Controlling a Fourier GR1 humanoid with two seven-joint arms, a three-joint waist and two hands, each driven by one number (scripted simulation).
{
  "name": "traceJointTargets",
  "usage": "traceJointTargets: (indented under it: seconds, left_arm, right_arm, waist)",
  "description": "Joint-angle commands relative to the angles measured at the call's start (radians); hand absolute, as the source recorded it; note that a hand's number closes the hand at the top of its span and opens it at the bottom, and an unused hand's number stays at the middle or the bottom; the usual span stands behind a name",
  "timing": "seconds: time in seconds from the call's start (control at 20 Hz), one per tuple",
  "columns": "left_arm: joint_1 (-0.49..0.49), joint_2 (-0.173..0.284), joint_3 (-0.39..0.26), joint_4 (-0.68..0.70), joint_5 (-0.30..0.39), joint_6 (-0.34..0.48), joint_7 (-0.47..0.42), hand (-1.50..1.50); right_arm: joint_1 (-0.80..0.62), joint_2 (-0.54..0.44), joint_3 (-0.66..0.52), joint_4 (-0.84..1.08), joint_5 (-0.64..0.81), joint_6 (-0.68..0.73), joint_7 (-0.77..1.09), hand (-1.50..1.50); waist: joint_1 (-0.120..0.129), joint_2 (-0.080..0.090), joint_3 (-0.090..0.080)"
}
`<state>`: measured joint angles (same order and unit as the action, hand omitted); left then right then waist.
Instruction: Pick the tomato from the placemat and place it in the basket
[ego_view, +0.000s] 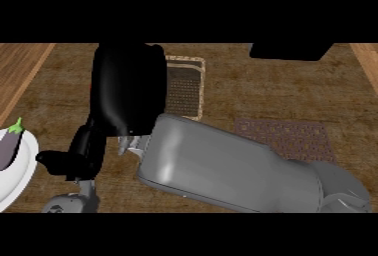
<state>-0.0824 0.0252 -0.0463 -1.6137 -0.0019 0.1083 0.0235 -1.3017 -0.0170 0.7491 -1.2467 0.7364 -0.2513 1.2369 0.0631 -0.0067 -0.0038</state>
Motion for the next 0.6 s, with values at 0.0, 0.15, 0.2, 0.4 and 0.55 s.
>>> traceJointTargets:
  seconds: [0.0,0.15,0.2,0.4,0.55]
  left_arm:
    - [0.009,0.037,0.036,-0.002,0.035,-0.037,-0.010,0.00]
    - [-0.002,0.015,0.026,-0.024,0.015,0.000,0.022,0.00]
    - [0.011,0.021,0.026,-0.053,0.007,0.009,0.032,0.00]
    - [0.042,0.026,0.024,-0.035,0.014,-0.014,0.006,0.00]
    - [0.038,0.005,0.010,-0.064,0.000,0.013,0.015,0.00]
  right_arm:
    - [-0.037,0.016,0.006,0.041,-0.010,-0.055,0.250,1.50]
    - [-0.030,0.016,0.023,0.047,-0.003,-0.045,0.247,1.50]
    - [0.004,0.016,0.039,0.082,-0.002,-0.077,0.222,1.50]
    - [0.041,0.016,0.054,0.106,-0.023,-0.064,0.177,1.50]
    - [0.042,0.016,0.033,0.144,-0.055,-0.035,0.140,1.50]
  waist:
    - [-0.008,0.002,0.000]
    - [-0.026,0.002,0.002]
    - [-0.018,0.004,0.002]
    - [-0.031,0.005,0.002]
    - [-0.034,0.004,0.003]
